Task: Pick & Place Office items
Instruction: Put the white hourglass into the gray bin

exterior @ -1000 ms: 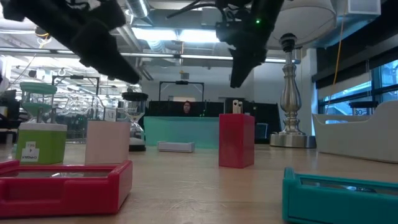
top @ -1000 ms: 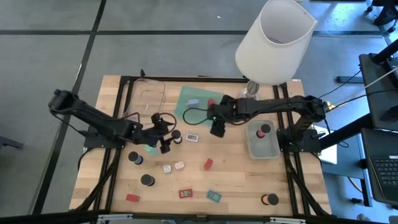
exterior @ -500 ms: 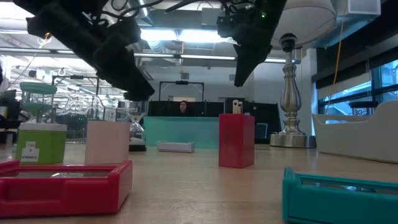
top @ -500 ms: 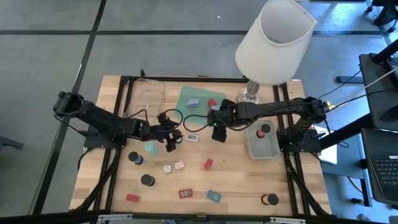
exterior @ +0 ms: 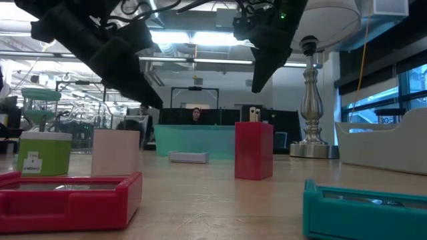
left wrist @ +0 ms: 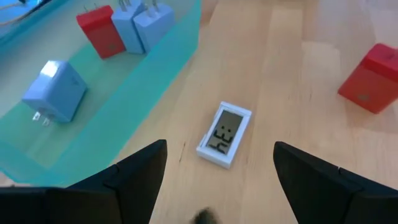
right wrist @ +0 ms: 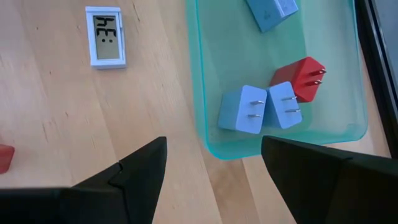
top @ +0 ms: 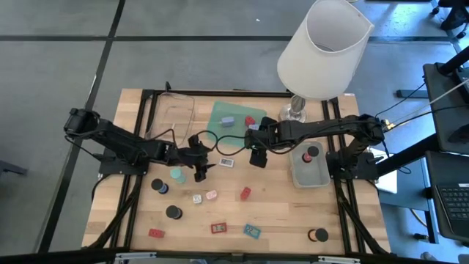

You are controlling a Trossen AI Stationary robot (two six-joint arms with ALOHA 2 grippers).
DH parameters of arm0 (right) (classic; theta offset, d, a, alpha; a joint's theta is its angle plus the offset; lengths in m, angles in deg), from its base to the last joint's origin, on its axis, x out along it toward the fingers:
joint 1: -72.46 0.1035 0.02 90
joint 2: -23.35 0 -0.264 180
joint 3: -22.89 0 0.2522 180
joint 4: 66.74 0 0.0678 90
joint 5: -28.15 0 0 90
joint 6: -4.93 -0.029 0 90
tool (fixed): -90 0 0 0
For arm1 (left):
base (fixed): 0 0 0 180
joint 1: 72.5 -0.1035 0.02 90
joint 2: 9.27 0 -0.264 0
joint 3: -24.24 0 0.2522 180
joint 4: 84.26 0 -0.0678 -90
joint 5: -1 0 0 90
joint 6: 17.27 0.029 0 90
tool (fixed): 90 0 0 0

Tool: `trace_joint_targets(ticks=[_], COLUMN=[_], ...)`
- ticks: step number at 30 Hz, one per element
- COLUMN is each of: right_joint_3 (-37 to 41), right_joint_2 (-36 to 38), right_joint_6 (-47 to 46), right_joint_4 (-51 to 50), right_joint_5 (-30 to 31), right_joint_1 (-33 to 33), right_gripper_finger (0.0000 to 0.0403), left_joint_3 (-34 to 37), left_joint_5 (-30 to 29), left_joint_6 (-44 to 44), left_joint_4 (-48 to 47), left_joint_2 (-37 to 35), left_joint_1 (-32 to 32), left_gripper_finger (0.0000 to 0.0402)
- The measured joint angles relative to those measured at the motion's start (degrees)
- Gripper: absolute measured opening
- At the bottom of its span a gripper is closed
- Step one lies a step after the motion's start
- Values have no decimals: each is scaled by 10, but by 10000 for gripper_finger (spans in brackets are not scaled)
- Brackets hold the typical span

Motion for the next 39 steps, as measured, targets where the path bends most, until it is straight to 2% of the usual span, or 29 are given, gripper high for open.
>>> trace_joint_targets(ticks=[8, 12, 15, 17, 20, 22, 29, 34, 39], right_joint_3=[0, 0, 0, 0, 0, 0, 0, 0, 0], right_joint_2=[0, 0, 0, 0, 0, 0, 0, 0, 0], right_joint_6=[0, 0, 0, 0, 0, 0, 0, 0, 0], right_joint_4=[0, -1, -3, -3, -3, -3, -3, -3, -3], right_joint_5=[0, -2, -2, -2, -2, -2, -2, -2, -2], right_joint_1=[0, 0, 0, 0, 0, 0, 0, 0, 0], right_gripper_finger=[265, 265, 265, 265, 265, 265, 265, 265, 265], left_joint_3=[0, 0, 0, 0, -1, -1, -7, -8, -9], left_joint_5=[4, 18, 25, 61, 147, 170, 170, 173, 213], left_joint_6=[49, 108, 116, 128, 192, 236, 333, 359, 370], left_joint_4=[-16, -85, -143, -179, -223, -243, -237, -238, -237], left_joint_2=[-30, -60, -70, -70, -65, -64, -62, -57, -22], left_joint_1=[0, -1, -14, -25, -40, -48, -82, -110, -130], left_gripper_finger=[290, 290, 290, 290, 290, 290, 290, 290, 290])
